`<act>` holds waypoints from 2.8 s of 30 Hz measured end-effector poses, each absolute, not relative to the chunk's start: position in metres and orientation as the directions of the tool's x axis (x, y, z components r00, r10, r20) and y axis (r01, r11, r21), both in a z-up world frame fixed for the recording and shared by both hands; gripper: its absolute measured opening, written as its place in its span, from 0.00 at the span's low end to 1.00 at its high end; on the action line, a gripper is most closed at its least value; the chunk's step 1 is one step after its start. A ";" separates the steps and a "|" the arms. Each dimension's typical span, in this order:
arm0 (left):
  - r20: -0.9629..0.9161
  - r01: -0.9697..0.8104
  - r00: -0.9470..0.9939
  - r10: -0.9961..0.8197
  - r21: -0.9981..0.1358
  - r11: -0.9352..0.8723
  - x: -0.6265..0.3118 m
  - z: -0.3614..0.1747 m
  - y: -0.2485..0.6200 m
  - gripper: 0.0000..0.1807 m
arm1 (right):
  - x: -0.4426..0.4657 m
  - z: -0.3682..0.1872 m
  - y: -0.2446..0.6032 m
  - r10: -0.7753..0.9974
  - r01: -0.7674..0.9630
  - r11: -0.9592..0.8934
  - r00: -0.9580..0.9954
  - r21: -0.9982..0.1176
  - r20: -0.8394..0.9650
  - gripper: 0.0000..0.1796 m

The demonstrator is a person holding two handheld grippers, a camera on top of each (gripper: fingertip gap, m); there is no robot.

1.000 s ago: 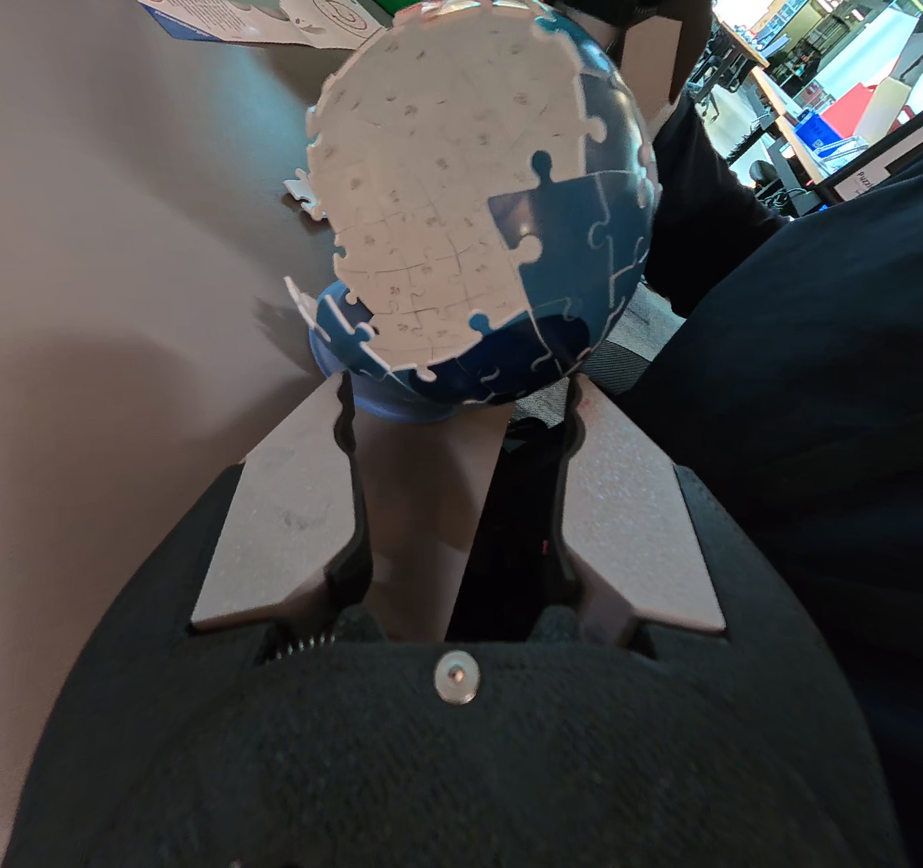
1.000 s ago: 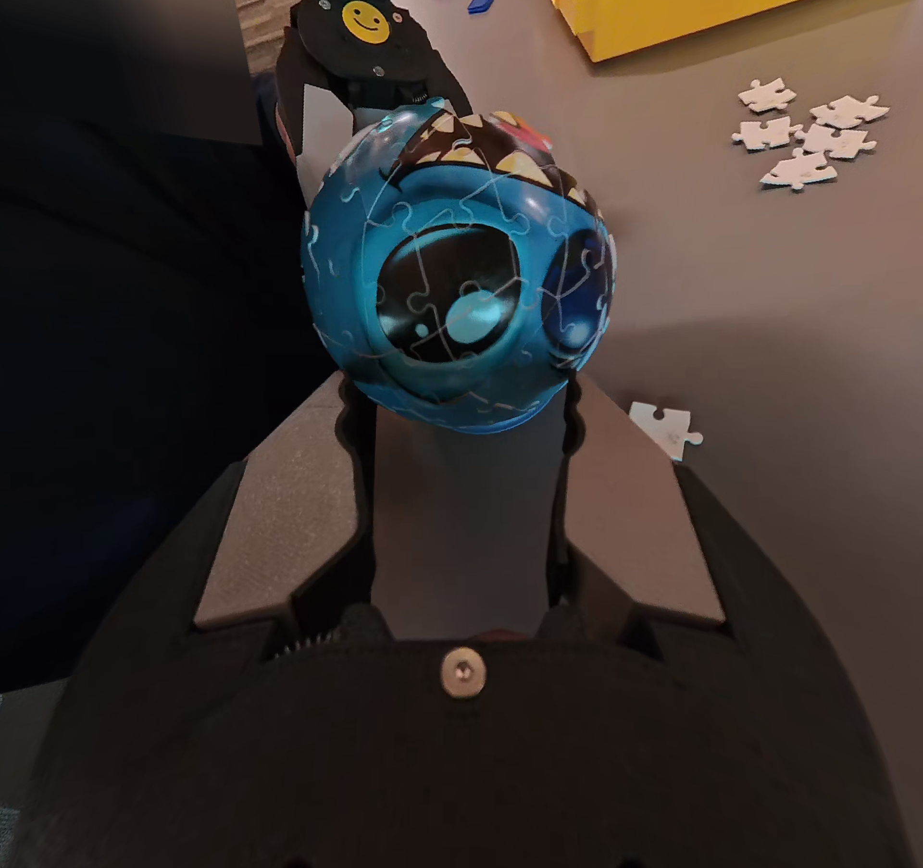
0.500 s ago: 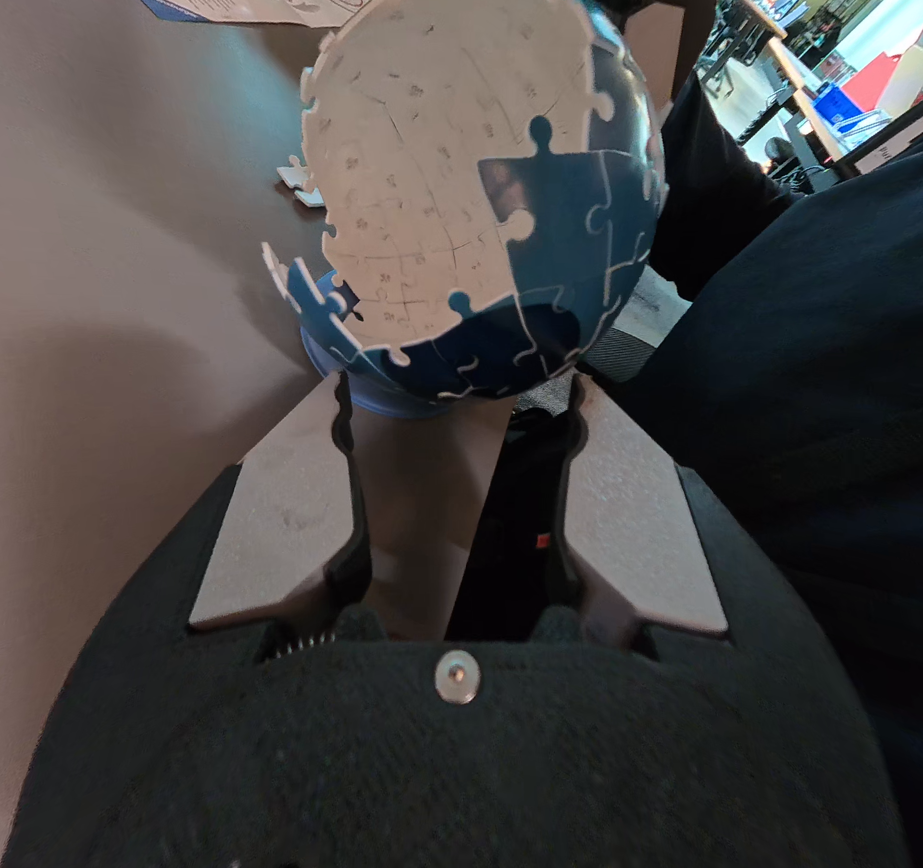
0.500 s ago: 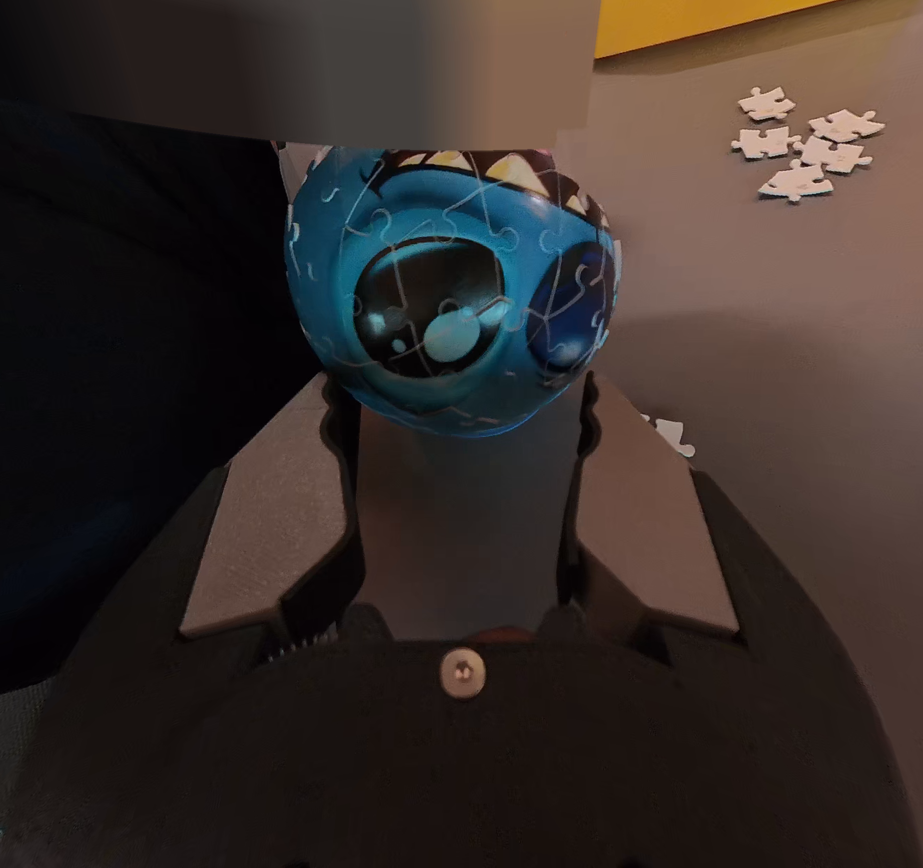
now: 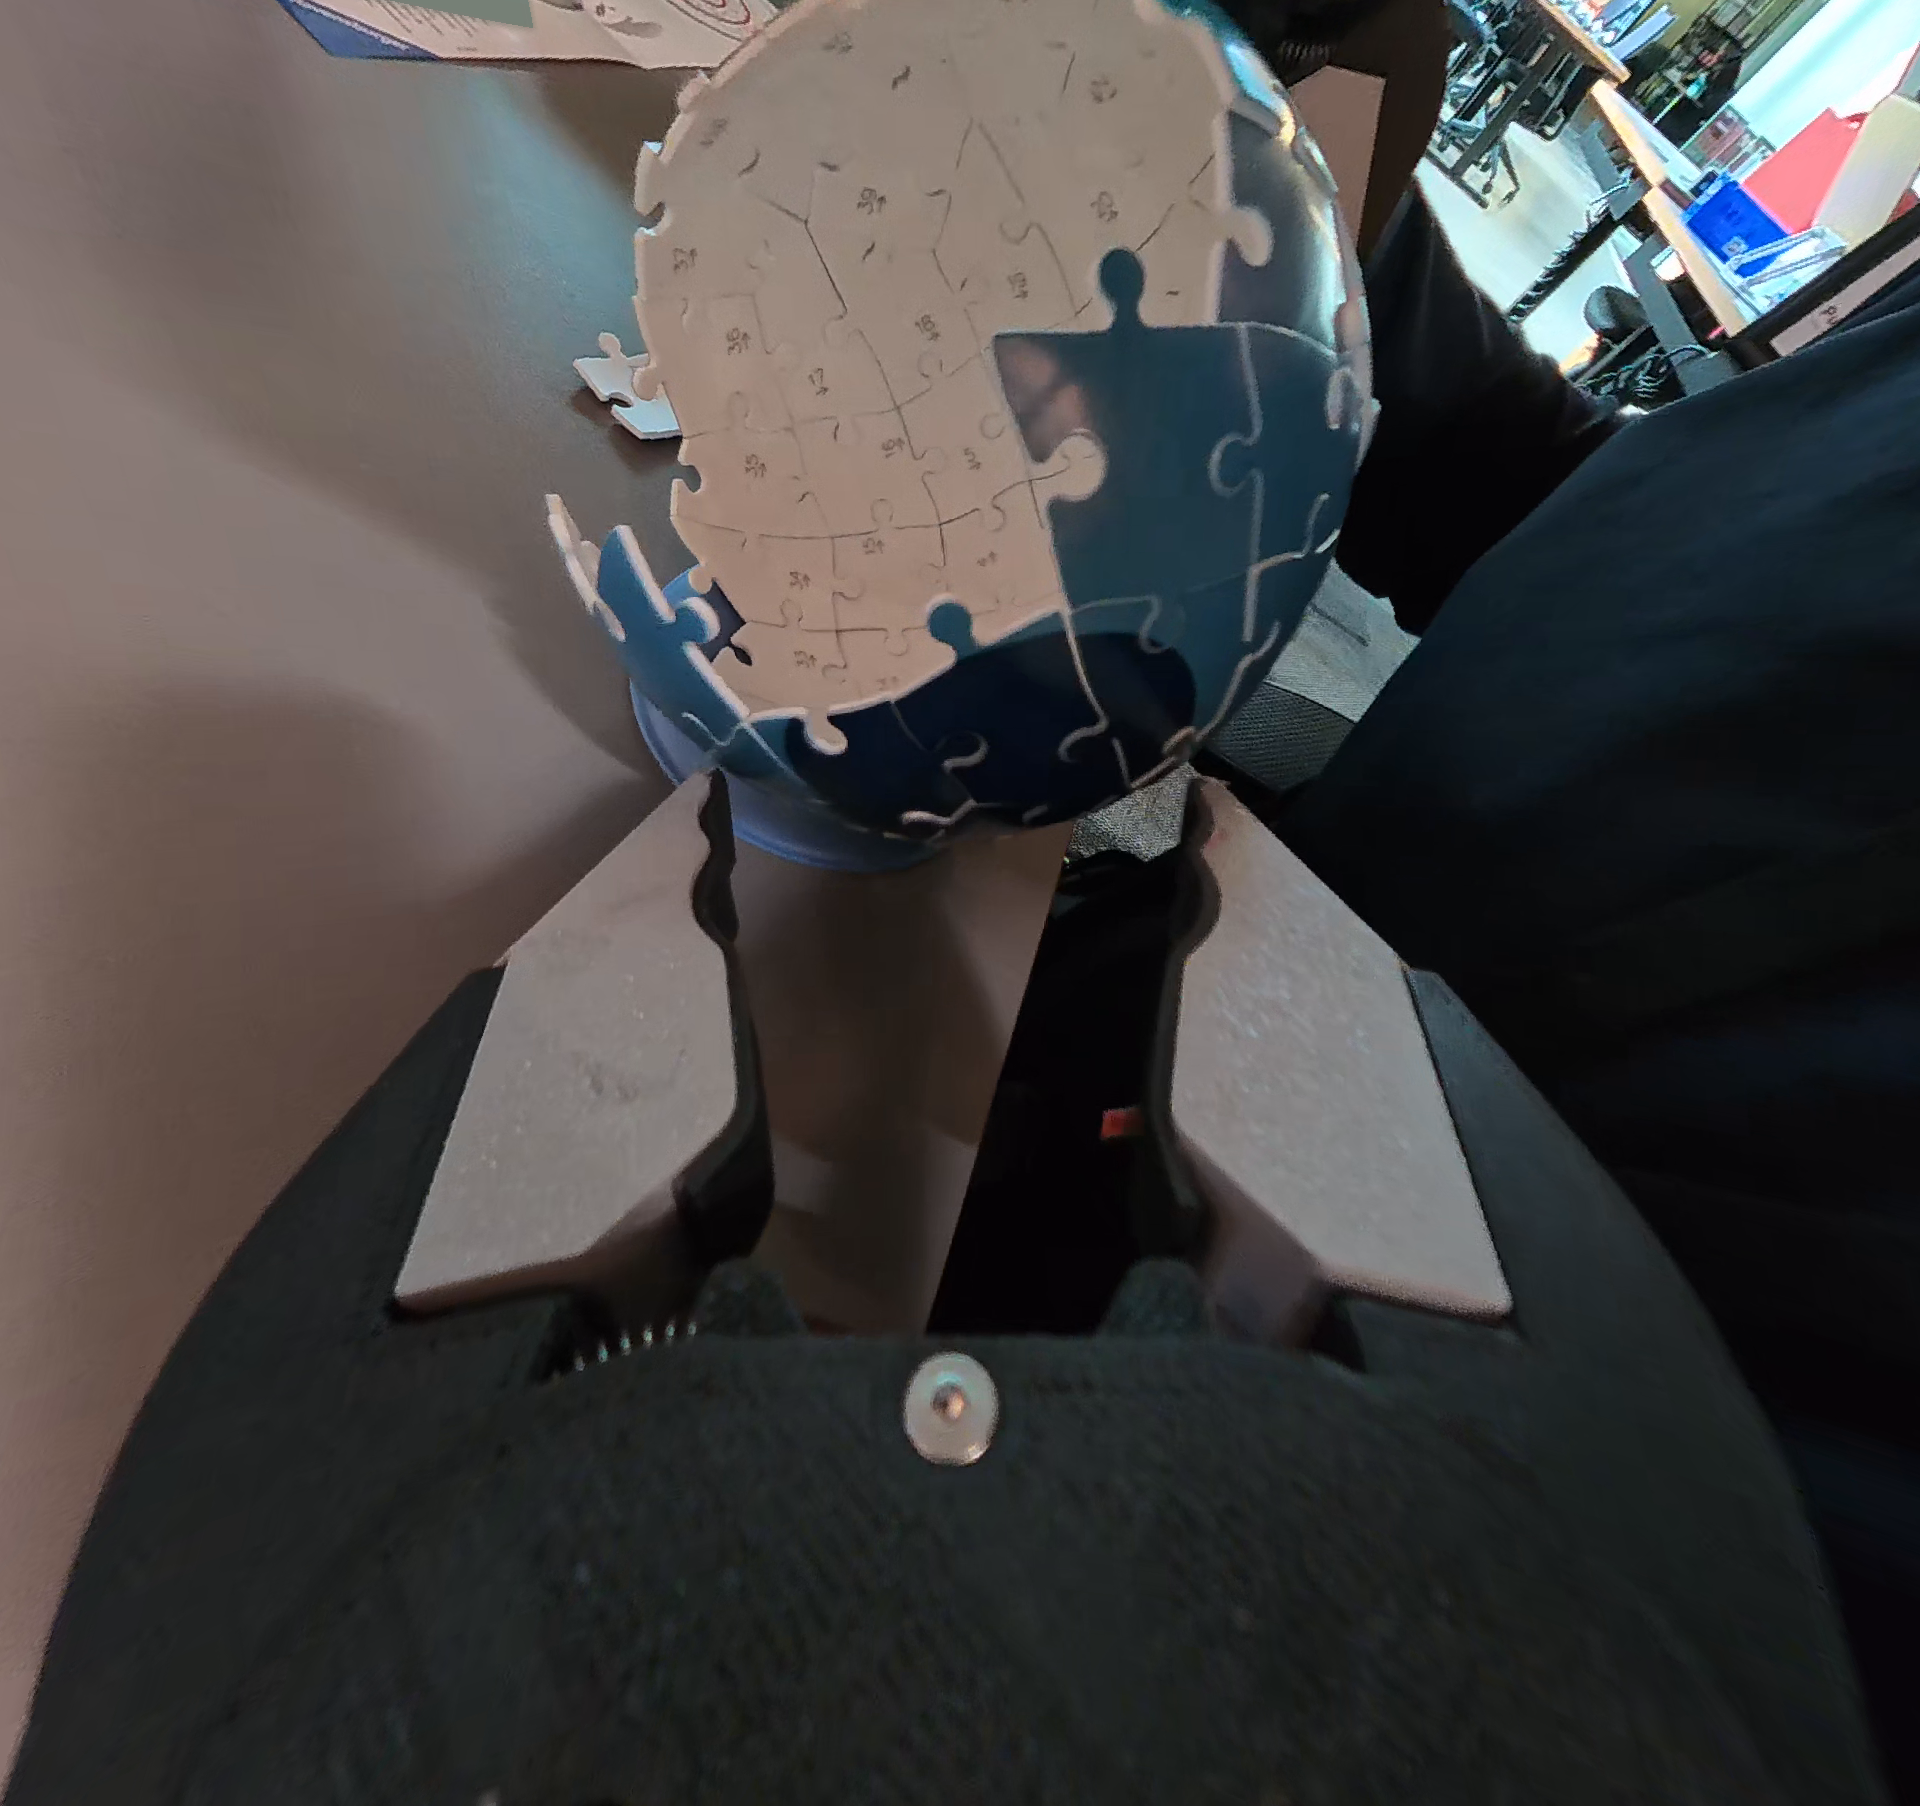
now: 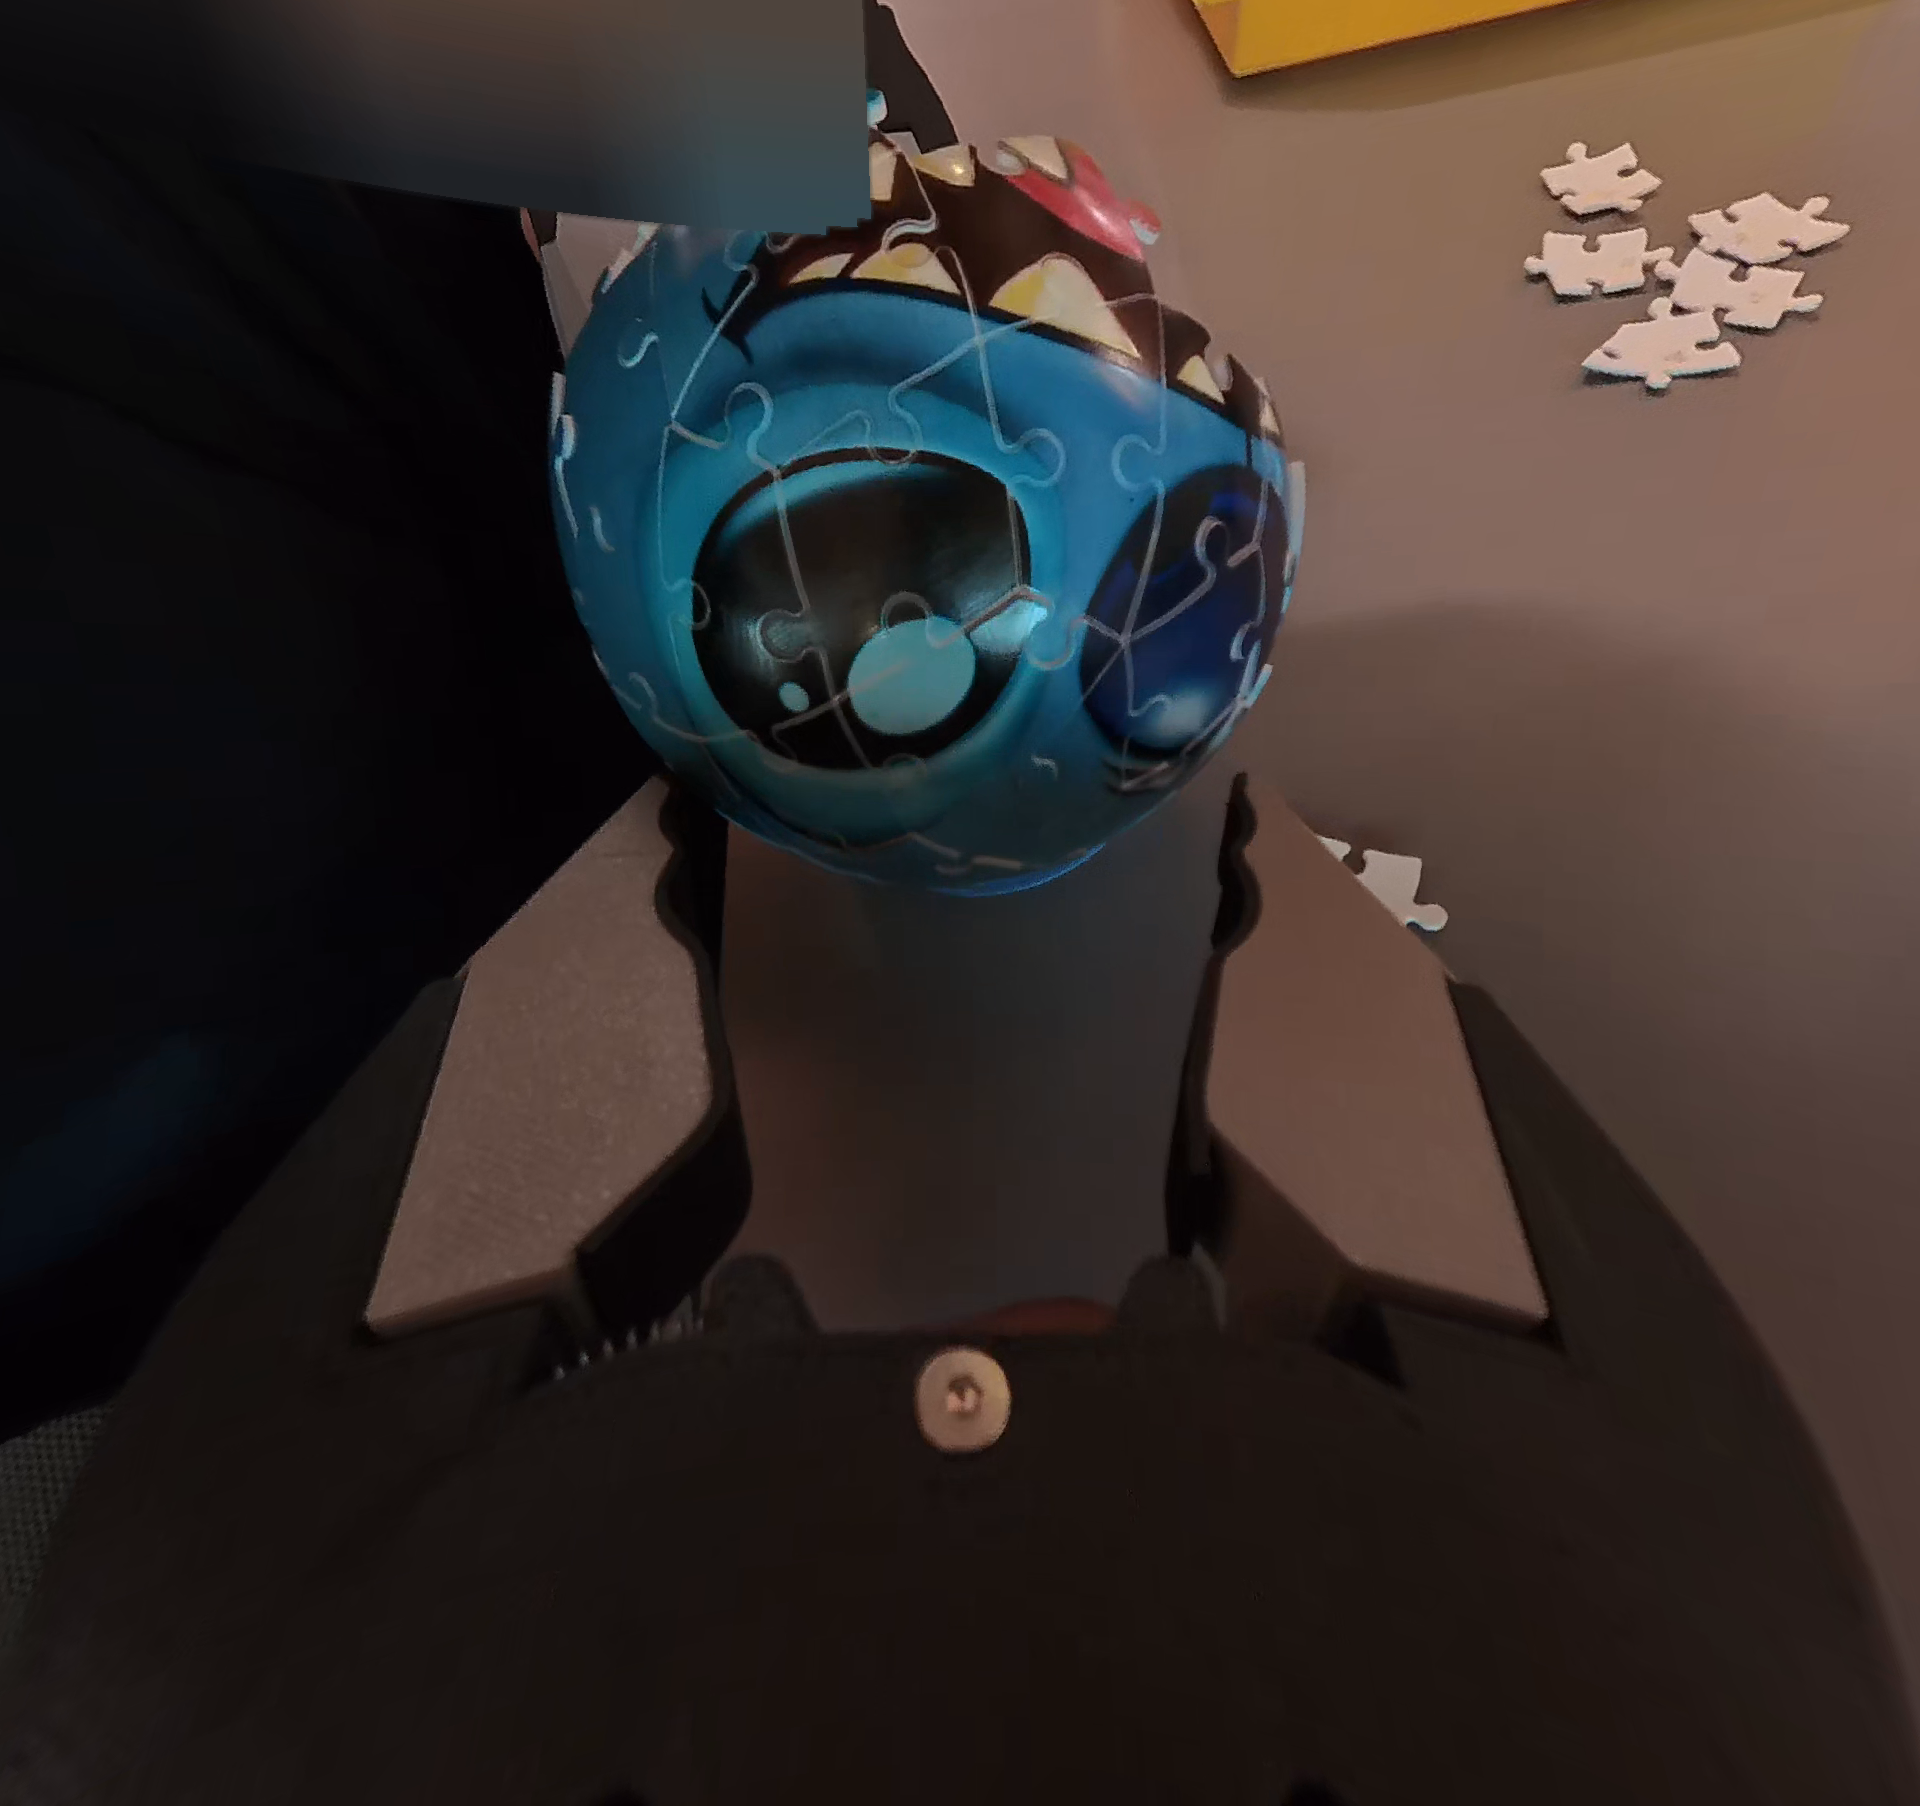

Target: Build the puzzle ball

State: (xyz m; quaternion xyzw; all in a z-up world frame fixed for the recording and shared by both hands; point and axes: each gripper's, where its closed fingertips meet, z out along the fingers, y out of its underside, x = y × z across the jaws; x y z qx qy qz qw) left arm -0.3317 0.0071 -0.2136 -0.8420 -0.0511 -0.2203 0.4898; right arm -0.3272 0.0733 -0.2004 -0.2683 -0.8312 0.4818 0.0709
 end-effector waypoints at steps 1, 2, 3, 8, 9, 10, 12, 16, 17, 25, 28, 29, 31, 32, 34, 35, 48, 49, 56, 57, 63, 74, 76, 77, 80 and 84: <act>0.418 0.300 0.899 -0.131 -0.805 -0.512 -0.333 -0.213 0.007 0.47 | -0.327 -0.200 0.073 0.514 0.377 0.387 -0.846 -0.841 -0.142 0.55; 0.412 0.297 0.902 -0.129 -0.808 -0.509 -0.334 -0.213 0.007 0.48 | -0.328 -0.201 0.072 0.514 0.376 0.383 -0.846 -0.844 -0.143 0.55; 0.406 0.293 0.905 -0.126 -0.811 -0.507 -0.335 -0.212 0.007 0.48 | -0.328 -0.201 0.071 0.512 0.374 0.381 -0.847 -0.846 -0.144 0.56; 0.378 0.266 0.917 -0.128 -0.818 -0.509 -0.337 -0.212 0.009 0.47 | -0.328 -0.201 0.066 0.507 0.360 0.373 -0.851 -0.855 -0.138 0.56; 0.374 0.263 0.919 -0.127 -0.819 -0.511 -0.337 -0.213 0.009 0.47 | -0.328 -0.201 0.066 0.509 0.361 0.370 -0.850 -0.856 -0.138 0.56; 0.374 0.263 0.919 -0.126 -0.818 -0.511 -0.336 -0.213 0.009 0.47 | -0.328 -0.201 0.066 0.510 0.361 0.368 -0.849 -0.857 -0.138 0.56; 0.381 0.269 0.916 -0.125 -0.815 -0.514 -0.336 -0.213 0.009 0.47 | -0.328 -0.200 0.066 0.512 0.358 0.366 -0.848 -0.859 -0.135 0.56; 0.399 0.284 0.909 -0.118 -0.802 -0.526 -0.331 -0.216 0.011 0.47 | -0.328 -0.195 0.065 0.513 0.357 0.345 -0.846 -0.868 -0.144 0.57; 0.408 0.291 0.906 -0.116 -0.797 -0.530 -0.330 -0.216 0.011 0.47 | -0.327 -0.194 0.066 0.512 0.359 0.345 -0.846 -0.867 -0.147 0.57; 0.490 0.366 0.865 -0.110 -0.765 -0.531 -0.321 -0.212 0.015 0.47 | -0.322 -0.188 0.069 0.512 0.418 0.346 -0.834 -0.840 -0.205 0.58; 0.532 0.400 0.841 -0.103 -0.738 -0.544 -0.316 -0.215 0.016 0.47 | -0.321 -0.189 0.069 0.507 0.445 0.367 -0.832 -0.817 -0.225 0.58; 0.545 0.411 0.832 -0.100 -0.728 -0.550 -0.315 -0.216 0.016 0.47 | -0.321 -0.188 0.069 0.505 0.454 0.375 -0.831 -0.808 -0.233 0.59; 0.560 0.421 0.823 -0.096 -0.714 -0.559 -0.313 -0.217 0.017 0.47 | -0.321 -0.188 0.068 0.499 0.468 0.394 -0.832 -0.791 -0.243 0.59; 0.563 0.423 0.822 -0.092 -0.710 -0.563 -0.314 -0.217 0.017 0.47 | -0.322 -0.189 0.068 0.497 0.473 0.405 -0.832 -0.782 -0.246 0.60; 0.567 0.428 0.819 -0.086 -0.705 -0.565 -0.314 -0.217 0.018 0.47 | -0.323 -0.190 0.069 0.496 0.488 0.425 -0.830 -0.763 -0.255 0.60; 0.575 0.435 0.814 -0.087 -0.701 -0.565 -0.314 -0.216 0.018 0.47 | -0.322 -0.191 0.070 0.495 0.497 0.434 -0.829 -0.752 -0.262 0.60; 0.658 0.495 0.744 -0.114 -0.658 -0.567 -0.314 -0.212 0.018 0.45 | -0.322 -0.191 0.077 0.460 0.579 0.466 -0.805 -0.669 -0.376 0.60; 0.659 0.496 0.743 -0.116 -0.659 -0.565 -0.314 -0.212 0.018 0.44 | -0.321 -0.191 0.078 0.456 0.581 0.460 -0.804 -0.671 -0.382 0.60; 0.651 0.494 0.752 -0.106 -0.663 -0.562 -0.318 -0.212 0.017 0.44 | -0.323 -0.188 0.081 0.449 0.586 0.427 -0.798 -0.689 -0.402 0.57; 0.649 0.494 0.754 -0.103 -0.664 -0.562 -0.319 -0.212 0.015 0.45 | -0.323 -0.186 0.082 0.449 0.583 0.422 -0.800 -0.694 -0.398 0.56; 0.625 0.486 0.775 -0.094 -0.685 -0.544 -0.325 -0.206 0.008 0.46 | -0.324 -0.175 0.093 0.465 0.565 0.391 -0.803 -0.727 -0.373 0.54; 0.485 0.395 0.872 -0.068 -0.779 -0.487 -0.371 -0.198 -0.024 0.46 | -0.364 -0.159 0.171 0.631 0.588 0.272 -0.707 -0.762 -0.320 0.45; 0.456 0.378 0.889 -0.043 -0.785 -0.491 -0.382 -0.204 -0.025 0.46 | -0.373 -0.165 0.174 0.633 0.619 0.262 -0.690 -0.741 -0.352 0.42; 0.447 0.373 0.894 -0.037 -0.787 -0.491 -0.386 -0.206 -0.026 0.46 | -0.376 -0.171 0.174 0.629 0.631 0.272 -0.688 -0.727 -0.361 0.40; 0.436 0.369 0.899 -0.033 -0.797 -0.479 -0.397 -0.209 -0.025 0.45 | -0.385 -0.195 0.170 0.634 0.659 0.340 -0.687 -0.671 -0.354 0.38; 0.423 0.364 0.905 -0.036 -0.816 -0.449 -0.410 -0.207 -0.022 0.43 | -0.391 -0.217 0.162 0.624 0.672 0.414 -0.700 -0.614 -0.346 0.32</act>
